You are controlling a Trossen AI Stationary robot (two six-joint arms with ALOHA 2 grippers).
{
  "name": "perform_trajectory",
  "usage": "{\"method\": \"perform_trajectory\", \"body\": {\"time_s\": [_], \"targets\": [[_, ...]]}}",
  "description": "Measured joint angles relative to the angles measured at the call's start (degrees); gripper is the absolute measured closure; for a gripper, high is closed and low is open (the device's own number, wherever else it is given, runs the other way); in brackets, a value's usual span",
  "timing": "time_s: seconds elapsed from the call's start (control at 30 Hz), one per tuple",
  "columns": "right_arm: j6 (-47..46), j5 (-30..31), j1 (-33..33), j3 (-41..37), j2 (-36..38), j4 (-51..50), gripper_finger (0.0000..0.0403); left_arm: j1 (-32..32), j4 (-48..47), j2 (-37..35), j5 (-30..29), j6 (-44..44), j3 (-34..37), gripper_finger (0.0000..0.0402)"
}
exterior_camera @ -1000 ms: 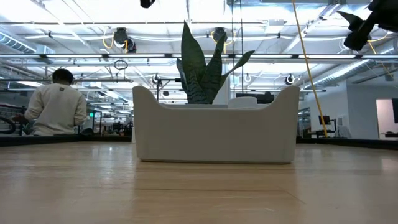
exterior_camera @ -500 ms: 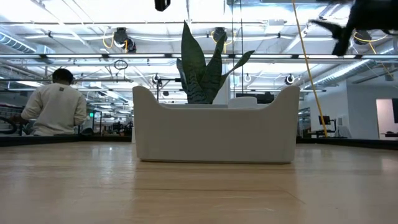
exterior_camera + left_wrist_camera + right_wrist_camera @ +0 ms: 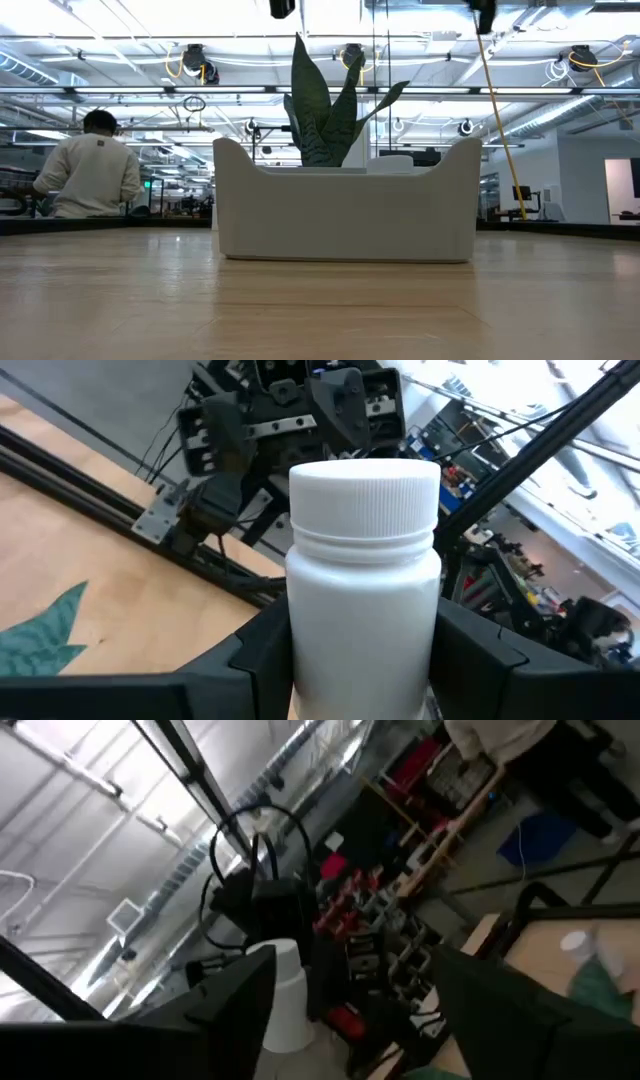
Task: Pick and place pill bottles into a basket
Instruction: Put the white pill bottle into the gray bin
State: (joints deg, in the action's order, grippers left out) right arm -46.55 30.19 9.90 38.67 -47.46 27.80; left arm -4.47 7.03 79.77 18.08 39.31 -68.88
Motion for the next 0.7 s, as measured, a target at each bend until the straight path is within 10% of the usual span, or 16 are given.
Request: {"method": "perform_trajectory", "body": {"time_s": [0.7], "targets": [[0.1,-20.7,-7.3,18.9,-25.2,3.5,0.0084,0.5,-0.9,-0.1,0.0,-0.6,0.0,0.0213]]}}
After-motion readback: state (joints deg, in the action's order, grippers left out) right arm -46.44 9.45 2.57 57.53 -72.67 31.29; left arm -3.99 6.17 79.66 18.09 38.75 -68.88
